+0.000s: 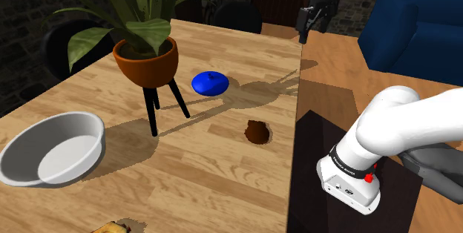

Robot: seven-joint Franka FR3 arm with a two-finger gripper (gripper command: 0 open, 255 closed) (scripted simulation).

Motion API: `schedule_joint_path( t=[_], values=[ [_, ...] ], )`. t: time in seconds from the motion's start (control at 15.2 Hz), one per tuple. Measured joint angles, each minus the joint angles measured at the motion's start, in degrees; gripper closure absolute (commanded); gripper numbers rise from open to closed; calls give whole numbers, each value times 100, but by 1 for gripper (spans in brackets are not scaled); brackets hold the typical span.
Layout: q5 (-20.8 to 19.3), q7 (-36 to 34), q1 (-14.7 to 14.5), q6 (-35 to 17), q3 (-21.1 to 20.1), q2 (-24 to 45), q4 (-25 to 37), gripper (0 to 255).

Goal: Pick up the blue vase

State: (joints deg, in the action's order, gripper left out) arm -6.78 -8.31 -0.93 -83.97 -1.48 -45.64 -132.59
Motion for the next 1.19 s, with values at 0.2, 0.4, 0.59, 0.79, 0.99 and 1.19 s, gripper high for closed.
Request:
schedule_joint_path(
  t=[0.2,0.4,0.59,0.79,0.99,1.19],
  values=[
    [76,-131,-17,-175,-78,187,2,0],
    [239,-438,-58,-561,-267,608,23,0],
    [357,-709,-78,-939,-424,1084,117,0],
    [482,-1046,-122,-1257,-640,1613,328,0],
    [528,-1302,-127,-1630,-781,2167,515,0],
    [542,-1603,-147,-1911,-949,2766,840,0]
  ],
)
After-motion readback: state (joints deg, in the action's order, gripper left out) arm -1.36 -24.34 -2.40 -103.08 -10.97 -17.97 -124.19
